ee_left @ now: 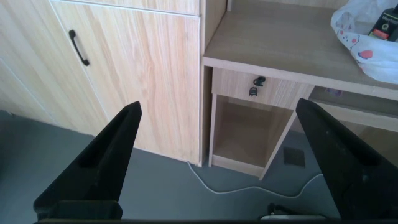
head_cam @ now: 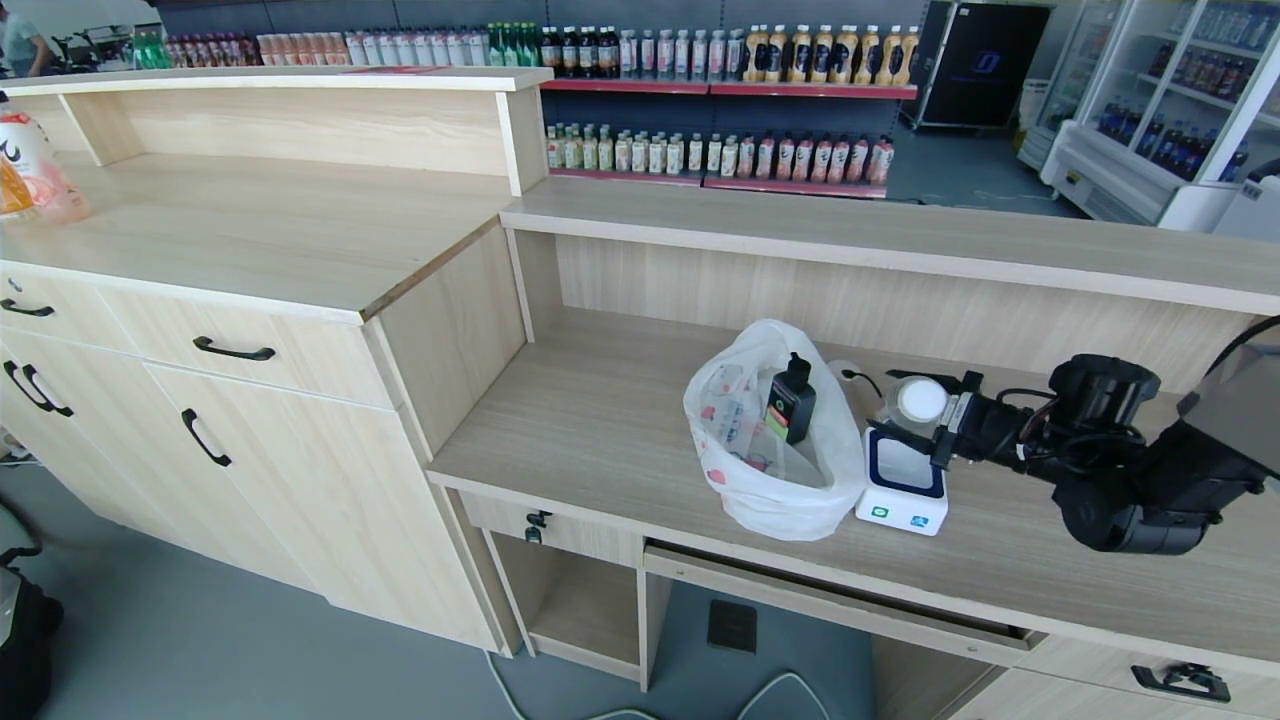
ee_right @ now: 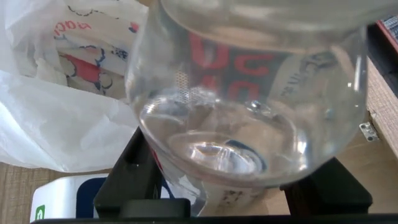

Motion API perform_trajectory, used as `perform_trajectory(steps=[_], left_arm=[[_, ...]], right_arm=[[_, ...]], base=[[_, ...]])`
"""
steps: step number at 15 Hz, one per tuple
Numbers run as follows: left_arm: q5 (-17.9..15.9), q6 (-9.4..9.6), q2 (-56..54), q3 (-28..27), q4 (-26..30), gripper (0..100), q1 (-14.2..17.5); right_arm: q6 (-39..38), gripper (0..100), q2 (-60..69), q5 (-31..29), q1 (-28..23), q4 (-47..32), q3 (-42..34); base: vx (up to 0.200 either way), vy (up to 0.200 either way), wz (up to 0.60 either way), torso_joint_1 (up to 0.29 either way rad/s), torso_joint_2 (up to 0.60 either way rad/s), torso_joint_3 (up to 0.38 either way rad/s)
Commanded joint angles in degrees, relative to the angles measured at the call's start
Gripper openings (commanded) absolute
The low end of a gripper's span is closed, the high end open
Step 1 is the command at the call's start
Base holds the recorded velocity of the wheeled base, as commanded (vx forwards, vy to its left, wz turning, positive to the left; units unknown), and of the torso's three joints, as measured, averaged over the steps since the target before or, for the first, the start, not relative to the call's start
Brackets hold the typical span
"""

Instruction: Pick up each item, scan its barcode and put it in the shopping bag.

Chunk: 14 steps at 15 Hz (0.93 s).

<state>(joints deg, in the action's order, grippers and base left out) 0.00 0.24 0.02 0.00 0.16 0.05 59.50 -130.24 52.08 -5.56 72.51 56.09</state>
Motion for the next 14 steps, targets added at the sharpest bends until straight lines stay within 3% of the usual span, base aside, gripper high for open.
perform_trajectory(steps=[1,3,5,7,8,9,14], left_arm=[[0.0,0.02,-0.02,0.0,0.02,100,0.04],[0.0,0.02,-0.02,0.0,0.02,100,0.04],[0.0,0.02,-0.02,0.0,0.02,100,0.04],[0.0,0.02,-0.02,0.0,-0.07,100,0.04],[0.0,0.02,-0.02,0.0,-0.07,100,0.04],[0.0,0.02,-0.02,0.0,0.02,100,0.04],[0.0,0.02,-0.02,0.0,0.02,100,0.04]], right_arm=[[-11.25,0,11.77,-0.84,0.2,-1.58,-3.09],[-23.12,0,23.81,-8.48,-1.65,-6.94,-10.12],[-37.88,0,34.88,-26.94,-4.11,-17.93,-14.69],[-41.4,0,39.72,-43.46,-4.37,-27.51,-16.01],[-41.4,0,39.72,-43.46,-4.37,-27.51,-16.01],[-41.4,0,41.47,-54.89,-4.37,-28.56,-17.59],[-40.52,0,41.91,-57.62,-3.67,-28.74,-18.3]], base=[[0.0,0.0,0.0,0.0,0.0,0.0],[0.0,0.0,0.0,0.0,0.0,0.0],[0.0,0.0,0.0,0.0,0.0,0.0],[0.0,0.0,0.0,0.0,0.0,0.0],[0.0,0.0,0.0,0.0,0.0,0.0],[0.0,0.0,0.0,0.0,0.0,0.0],[0.0,0.0,0.0,0.0,0.0,0.0]])
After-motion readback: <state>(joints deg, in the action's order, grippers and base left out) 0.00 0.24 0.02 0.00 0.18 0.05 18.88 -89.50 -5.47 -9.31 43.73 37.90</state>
